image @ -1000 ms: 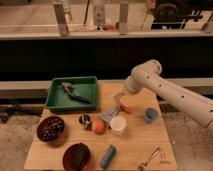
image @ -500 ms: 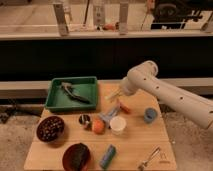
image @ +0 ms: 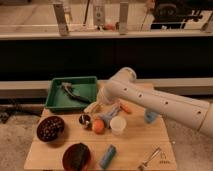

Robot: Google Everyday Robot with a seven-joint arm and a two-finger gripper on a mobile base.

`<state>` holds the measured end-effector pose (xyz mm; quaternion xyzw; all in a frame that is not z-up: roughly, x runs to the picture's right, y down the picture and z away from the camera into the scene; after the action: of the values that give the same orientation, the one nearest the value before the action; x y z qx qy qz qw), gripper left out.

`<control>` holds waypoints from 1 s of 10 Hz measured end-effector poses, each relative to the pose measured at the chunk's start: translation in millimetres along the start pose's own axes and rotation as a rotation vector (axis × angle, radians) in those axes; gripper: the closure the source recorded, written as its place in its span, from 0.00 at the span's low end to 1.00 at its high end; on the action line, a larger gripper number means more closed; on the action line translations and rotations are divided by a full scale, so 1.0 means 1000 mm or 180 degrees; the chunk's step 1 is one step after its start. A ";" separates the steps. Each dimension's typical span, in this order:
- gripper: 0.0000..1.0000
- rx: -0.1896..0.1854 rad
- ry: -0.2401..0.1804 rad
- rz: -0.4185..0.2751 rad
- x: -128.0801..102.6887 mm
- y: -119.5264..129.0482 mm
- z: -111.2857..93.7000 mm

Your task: Place banana in purple bowl

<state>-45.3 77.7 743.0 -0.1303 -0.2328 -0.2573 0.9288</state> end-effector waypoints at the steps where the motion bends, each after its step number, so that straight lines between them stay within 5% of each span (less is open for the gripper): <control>1: 0.99 -0.0021 -0.0089 -0.0186 -0.026 0.004 0.001; 6: 0.99 -0.0178 -0.0380 -0.0986 -0.124 0.009 0.019; 10: 0.99 -0.0226 -0.0411 -0.1150 -0.151 -0.004 0.035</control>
<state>-174.7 150.2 697.6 -0.1353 -0.3023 -0.4190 0.8454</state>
